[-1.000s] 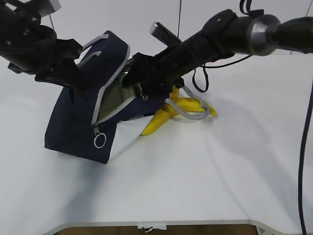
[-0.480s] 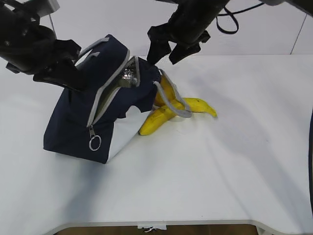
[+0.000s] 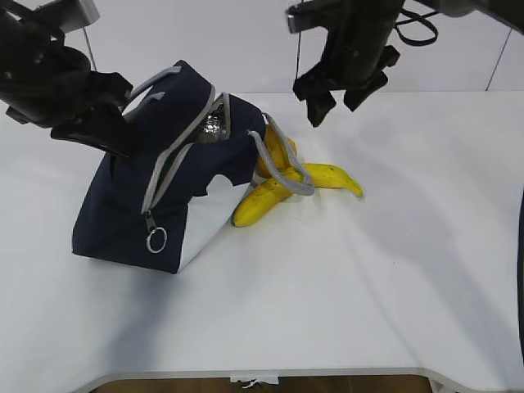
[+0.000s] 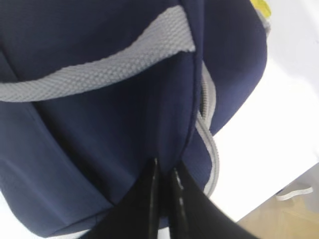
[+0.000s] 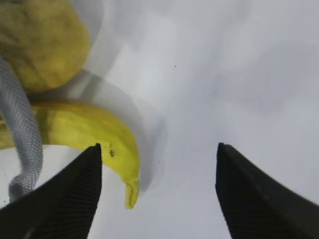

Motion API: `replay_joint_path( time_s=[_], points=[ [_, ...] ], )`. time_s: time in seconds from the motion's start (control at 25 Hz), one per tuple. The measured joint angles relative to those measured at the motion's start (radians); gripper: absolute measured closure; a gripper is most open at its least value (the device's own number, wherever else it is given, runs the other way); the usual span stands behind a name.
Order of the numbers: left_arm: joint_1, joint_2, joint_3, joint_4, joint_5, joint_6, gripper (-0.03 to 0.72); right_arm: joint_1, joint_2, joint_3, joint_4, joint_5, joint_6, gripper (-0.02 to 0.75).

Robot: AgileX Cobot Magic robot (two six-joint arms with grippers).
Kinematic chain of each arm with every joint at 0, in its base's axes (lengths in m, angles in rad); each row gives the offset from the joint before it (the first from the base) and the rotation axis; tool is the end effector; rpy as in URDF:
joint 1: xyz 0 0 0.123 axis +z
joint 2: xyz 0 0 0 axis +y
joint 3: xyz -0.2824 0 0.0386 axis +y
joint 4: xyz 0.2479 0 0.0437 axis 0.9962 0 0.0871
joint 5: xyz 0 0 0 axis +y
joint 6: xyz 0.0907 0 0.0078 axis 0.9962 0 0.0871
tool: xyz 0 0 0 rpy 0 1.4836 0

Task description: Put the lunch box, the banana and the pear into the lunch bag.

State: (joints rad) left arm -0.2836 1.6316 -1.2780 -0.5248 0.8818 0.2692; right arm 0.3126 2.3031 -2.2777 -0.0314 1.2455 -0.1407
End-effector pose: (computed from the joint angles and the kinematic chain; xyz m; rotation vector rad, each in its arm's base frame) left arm 0.3195 -0.1298 0.2837 0.3994 2.6292 -0.6477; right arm 0.4773 0.1514 0.2603 -0.6243 2.6815 0.0028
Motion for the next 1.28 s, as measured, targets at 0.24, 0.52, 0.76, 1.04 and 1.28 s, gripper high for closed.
replay_joint_path(
  time_s=[0.24, 0.52, 0.76, 1.04, 1.28],
  points=[
    [0.000, 0.000, 0.000, 0.003, 0.001, 0.000, 0.690, 0.000, 0.004, 0.061, -0.105, 0.002, -0.030, 0.190],
    [0.000, 0.000, 0.000, 0.010, 0.012, 0.000, 0.690, 0.000, 0.004, 0.065, -0.039, 0.002, -0.293, 0.191],
    [0.000, 0.000, 0.000, 0.075, 0.049, 0.000, 0.690, 0.000, 0.004, 0.065, -0.031, 0.002, -0.421, 0.192],
    [0.000, 0.000, 0.000, 0.092, 0.057, 0.000, 0.690, 0.000, 0.004, 0.117, 0.038, 0.002, -0.582, 0.192],
    [0.000, 0.000, 0.000, 0.097, 0.059, 0.000, 0.690, 0.000, 0.014, 0.137, 0.062, 0.000, -0.612, 0.192]
  ],
)
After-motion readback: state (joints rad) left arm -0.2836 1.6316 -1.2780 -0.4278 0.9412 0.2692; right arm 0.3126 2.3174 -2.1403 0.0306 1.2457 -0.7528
